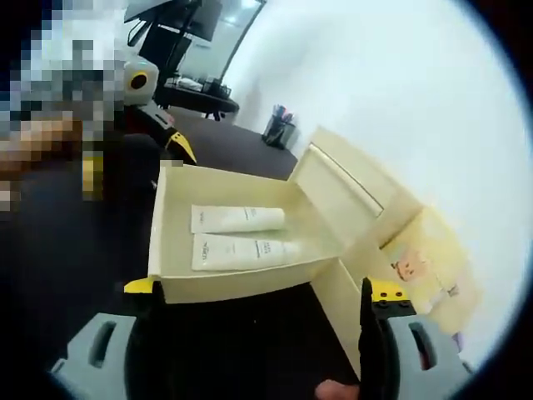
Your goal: Open the drawer, pick up the cosmetic bottles from the table one by one, place them into the drawer, release the gripper, close the drawer, and move the gripper away
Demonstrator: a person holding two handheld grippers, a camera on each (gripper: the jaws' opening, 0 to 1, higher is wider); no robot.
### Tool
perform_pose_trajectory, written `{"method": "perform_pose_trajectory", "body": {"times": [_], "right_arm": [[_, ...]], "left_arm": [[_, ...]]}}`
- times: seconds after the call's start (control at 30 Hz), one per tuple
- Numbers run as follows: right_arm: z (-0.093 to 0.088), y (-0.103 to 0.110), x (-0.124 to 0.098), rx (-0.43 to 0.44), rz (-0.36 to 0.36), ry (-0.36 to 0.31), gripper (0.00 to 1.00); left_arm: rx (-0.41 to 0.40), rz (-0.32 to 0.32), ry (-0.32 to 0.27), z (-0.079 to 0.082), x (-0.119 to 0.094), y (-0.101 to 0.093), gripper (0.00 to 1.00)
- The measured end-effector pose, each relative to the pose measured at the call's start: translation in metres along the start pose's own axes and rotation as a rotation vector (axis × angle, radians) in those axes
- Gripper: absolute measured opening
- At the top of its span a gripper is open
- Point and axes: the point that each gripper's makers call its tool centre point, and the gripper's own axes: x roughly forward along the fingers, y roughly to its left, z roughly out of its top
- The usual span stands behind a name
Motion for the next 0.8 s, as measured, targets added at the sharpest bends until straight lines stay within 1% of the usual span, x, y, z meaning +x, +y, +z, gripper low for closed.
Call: {"method": "perform_pose_trajectory", "body": {"times": [0.17,0.3,0.53,0.67,0.8], "right_arm": [[0.002,-0.001,0.001,-0.011,-0.002,0.003,0.93],[0.004,0.000,0.003,-0.024,-0.005,0.008,0.93],[0.005,-0.001,0.003,-0.026,-0.020,0.023,0.93],[0.005,-0.001,0.003,-0.037,-0.030,0.038,0.93],[0.006,0.000,0.005,-0.048,-0.040,0.050,0.93]], "left_arm": [[0.006,0.010,-0.015,0.005,-0.003,0.004,0.96],[0.011,-0.013,-0.040,0.012,-0.005,-0.001,0.96],[0.037,-0.041,-0.038,0.013,-0.005,-0.009,0.96],[0.041,-0.060,-0.052,0.016,-0.007,-0.019,0.96],[0.047,-0.072,-0.048,0.015,-0.005,-0.026,0.96]]}}
